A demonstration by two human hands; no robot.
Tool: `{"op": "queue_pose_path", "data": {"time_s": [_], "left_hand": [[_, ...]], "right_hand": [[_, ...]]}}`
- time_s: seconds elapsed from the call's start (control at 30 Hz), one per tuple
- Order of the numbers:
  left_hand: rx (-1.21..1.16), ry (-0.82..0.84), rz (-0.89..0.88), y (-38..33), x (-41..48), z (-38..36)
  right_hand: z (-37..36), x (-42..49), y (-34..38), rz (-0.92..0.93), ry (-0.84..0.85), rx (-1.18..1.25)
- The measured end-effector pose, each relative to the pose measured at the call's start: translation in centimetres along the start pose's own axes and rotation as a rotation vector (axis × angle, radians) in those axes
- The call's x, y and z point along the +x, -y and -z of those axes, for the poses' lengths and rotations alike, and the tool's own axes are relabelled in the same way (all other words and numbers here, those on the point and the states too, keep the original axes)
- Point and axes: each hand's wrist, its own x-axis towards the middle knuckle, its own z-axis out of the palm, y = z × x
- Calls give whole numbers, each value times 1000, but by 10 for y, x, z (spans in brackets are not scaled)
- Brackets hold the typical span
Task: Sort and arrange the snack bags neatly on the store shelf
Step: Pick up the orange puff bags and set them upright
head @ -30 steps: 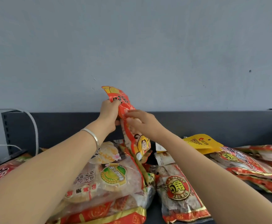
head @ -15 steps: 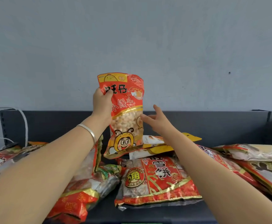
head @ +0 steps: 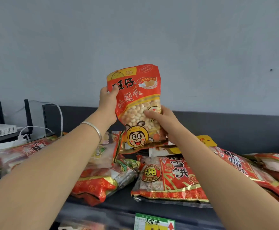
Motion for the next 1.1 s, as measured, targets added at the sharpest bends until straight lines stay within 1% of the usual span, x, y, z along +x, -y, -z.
{"op": "queue_pose_path", "data": {"time_s": [0.17, 0.3, 0.4, 0.57, 0.67, 0.77, 0.83, 0.93, 0.97, 1.03, 1.1], "left_hand": [[283, 38, 67, -2, 13, 58], [454, 82, 136, 5, 33, 114], [608, 107, 143, 9, 49, 146], [791, 99, 116, 22, 85, 189], [989, 113, 102, 35, 107, 215], [1244, 151, 176, 47, 122, 232], [1370, 178, 252, 54, 129, 239], [1369, 219, 368, 66, 134, 242], [1370, 219, 365, 70, 137, 242], [1388, 192, 299, 75, 141, 240], [1337, 143, 240, 77, 144, 235]], "right_hand": [[-21, 25, 8, -6, -211, 68], [-54, 49, 8, -31, -281, 135], [-87, 70, 4, -63, -269, 131], [-138, 106, -16, -94, -206, 32], [-156, 125, -28, -117, -192, -20], [-165, 138, -37, -151, -178, -30], [-168, 142, -41, -168, -170, -30], [-167, 143, -46, -193, -183, -35], [-167, 143, -47, -195, -185, -34], [-165, 141, -49, -194, -187, -24], [-163, 138, -52, -198, -204, -14]]}}
